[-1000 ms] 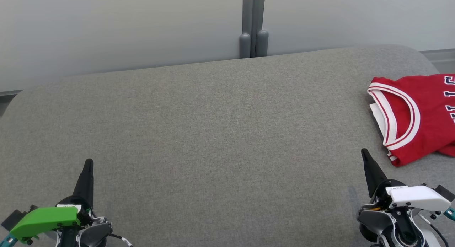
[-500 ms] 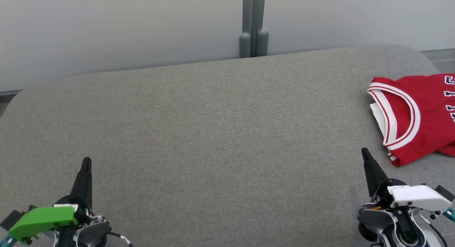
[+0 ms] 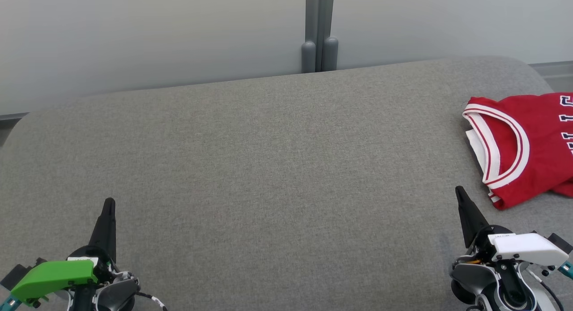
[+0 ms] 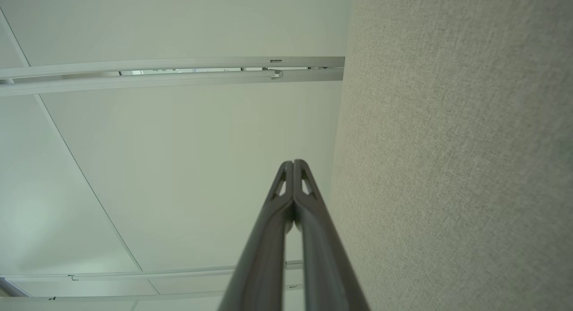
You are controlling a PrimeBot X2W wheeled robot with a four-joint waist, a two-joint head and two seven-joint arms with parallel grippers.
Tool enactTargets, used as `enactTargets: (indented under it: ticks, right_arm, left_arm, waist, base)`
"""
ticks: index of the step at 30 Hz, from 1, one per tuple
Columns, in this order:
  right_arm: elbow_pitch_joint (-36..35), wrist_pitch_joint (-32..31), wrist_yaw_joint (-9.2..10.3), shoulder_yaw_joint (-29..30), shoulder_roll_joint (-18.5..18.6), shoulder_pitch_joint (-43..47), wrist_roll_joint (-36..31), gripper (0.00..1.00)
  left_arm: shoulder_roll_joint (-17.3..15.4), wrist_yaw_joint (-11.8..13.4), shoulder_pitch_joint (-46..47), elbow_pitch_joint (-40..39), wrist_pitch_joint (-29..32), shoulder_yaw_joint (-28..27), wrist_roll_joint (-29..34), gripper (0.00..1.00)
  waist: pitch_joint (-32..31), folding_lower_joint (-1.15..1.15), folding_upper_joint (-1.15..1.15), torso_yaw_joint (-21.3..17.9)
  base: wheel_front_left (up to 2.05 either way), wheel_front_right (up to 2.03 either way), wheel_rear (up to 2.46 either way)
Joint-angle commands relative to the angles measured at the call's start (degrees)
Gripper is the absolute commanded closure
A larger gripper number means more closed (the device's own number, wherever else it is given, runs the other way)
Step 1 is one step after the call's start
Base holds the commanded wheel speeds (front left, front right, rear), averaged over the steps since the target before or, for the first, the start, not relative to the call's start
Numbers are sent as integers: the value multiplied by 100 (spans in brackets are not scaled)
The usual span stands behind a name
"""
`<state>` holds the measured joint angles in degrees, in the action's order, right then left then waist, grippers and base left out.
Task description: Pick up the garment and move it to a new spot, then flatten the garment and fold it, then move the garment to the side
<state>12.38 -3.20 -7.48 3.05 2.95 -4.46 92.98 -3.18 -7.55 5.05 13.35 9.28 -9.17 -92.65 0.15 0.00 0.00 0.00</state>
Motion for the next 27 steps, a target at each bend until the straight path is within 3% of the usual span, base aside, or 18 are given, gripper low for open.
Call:
enactTargets:
  ticks: [1,27]
  right_arm:
    - [9,-30,-2,18,21,-51,2,100]
    - [10,-37,-2,26,13,-51,-9,100]
  left_arm:
    - [-6,-17,61,0,5,-18,9,100]
    - [5,-17,63,0,21,-37,30,100]
  waist:
    - [0,0,0,0]
    - [0,0,0,0]
  base:
    - [0,0,0]
    - [0,0,0]
